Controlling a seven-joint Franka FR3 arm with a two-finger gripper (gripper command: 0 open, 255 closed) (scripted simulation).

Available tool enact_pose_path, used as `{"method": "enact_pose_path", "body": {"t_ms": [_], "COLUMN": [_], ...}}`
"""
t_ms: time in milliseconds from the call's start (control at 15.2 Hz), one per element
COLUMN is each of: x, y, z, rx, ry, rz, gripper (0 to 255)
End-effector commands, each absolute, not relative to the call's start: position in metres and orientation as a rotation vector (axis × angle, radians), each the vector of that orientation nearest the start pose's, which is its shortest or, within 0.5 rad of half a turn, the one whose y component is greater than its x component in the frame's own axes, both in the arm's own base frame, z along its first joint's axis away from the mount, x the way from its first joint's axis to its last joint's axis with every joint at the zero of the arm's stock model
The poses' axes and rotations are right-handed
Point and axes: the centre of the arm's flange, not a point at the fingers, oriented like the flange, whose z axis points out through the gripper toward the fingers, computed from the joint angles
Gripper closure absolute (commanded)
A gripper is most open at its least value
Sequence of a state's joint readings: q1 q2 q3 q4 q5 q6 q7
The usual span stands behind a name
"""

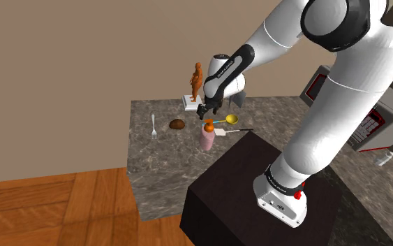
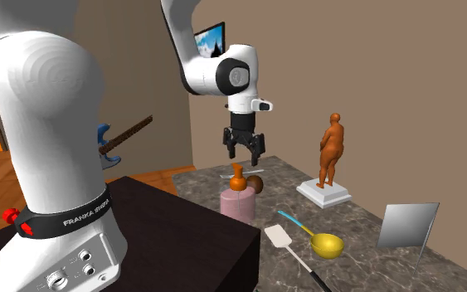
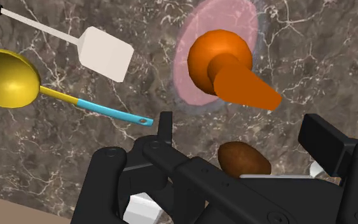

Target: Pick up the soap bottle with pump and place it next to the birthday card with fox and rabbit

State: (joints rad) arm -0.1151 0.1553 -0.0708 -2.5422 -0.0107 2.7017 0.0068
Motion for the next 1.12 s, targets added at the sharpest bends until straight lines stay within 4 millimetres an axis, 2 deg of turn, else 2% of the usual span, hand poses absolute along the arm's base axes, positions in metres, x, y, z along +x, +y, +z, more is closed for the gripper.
{"method": "enact_pose_path", "body": {"t_ms": [0, 198, 660, 1056], "x": [0.458, 0.468, 0.468, 0.468], "y": [-0.091, -0.100, -0.101, -0.101], "z": [0.187, 0.155, 0.118, 0.115], "rx": [-3.145, -3.144, -3.144, -3.144], "ry": [0.304, 0.327, 0.327, 0.327], "rz": [0.002, 0.012, 0.012, 0.012], "gripper": [0, 0, 0, 0]}}
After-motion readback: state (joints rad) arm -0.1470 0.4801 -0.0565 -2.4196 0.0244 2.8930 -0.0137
